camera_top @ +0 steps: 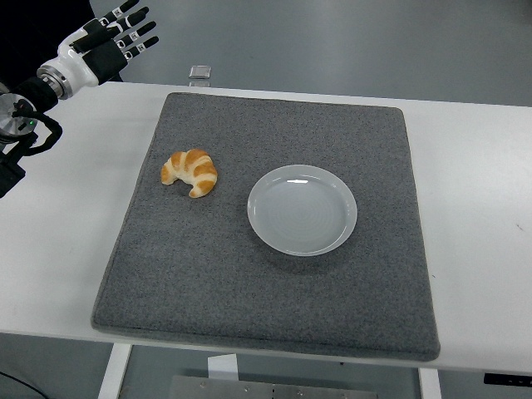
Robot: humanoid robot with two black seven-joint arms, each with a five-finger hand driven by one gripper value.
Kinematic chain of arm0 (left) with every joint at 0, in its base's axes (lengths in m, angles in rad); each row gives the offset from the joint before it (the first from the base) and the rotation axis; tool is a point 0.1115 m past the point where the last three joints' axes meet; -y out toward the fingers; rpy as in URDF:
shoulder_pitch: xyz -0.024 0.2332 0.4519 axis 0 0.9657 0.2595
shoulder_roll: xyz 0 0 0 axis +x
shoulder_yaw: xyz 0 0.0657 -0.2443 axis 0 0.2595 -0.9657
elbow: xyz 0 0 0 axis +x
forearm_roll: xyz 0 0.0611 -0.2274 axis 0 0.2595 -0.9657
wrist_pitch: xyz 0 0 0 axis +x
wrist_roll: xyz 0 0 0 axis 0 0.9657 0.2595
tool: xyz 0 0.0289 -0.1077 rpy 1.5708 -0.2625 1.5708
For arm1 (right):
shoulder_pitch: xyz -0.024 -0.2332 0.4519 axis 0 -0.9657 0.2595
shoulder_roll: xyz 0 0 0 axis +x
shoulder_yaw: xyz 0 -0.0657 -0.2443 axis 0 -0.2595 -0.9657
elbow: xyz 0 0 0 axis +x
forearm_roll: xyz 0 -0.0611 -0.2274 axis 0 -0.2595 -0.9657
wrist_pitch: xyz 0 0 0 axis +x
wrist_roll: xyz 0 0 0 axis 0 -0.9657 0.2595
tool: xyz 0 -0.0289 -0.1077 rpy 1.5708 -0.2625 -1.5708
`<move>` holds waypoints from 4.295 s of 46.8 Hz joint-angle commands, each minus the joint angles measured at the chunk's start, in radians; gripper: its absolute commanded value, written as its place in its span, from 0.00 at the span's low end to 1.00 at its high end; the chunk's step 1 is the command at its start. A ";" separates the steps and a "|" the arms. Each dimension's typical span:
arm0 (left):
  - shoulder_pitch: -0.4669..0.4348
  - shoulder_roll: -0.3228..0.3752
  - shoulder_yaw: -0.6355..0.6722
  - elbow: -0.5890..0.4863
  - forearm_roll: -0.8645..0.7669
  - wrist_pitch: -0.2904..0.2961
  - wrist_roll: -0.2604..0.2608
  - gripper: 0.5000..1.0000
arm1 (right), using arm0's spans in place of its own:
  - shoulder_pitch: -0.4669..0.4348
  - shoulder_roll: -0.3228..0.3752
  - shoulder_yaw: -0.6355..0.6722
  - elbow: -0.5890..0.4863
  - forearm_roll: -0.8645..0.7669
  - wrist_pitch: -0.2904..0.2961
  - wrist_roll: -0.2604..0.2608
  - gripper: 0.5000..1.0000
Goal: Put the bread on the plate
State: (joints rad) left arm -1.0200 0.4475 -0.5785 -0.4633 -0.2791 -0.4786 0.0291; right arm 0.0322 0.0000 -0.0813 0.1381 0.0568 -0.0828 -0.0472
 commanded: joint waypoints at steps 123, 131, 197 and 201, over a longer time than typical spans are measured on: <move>0.074 0.418 0.039 -0.684 1.376 0.140 -0.293 0.99 | 0.000 0.000 0.000 0.000 0.000 0.000 0.000 0.90; 0.074 0.404 0.057 -0.683 1.446 0.141 -0.322 0.99 | 0.000 0.000 0.000 0.000 0.000 0.000 0.001 0.91; 0.123 0.100 0.287 -0.457 1.713 0.515 -0.324 0.96 | 0.000 0.000 0.000 0.000 0.000 0.000 0.000 0.90; 0.120 0.103 0.287 -0.465 1.709 0.514 -0.327 0.95 | 0.000 0.000 0.000 0.000 0.000 0.000 0.000 0.90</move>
State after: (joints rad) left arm -0.8983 0.5491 -0.2911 -0.9237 1.4326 0.0366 -0.2949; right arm 0.0322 0.0000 -0.0813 0.1381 0.0568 -0.0828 -0.0473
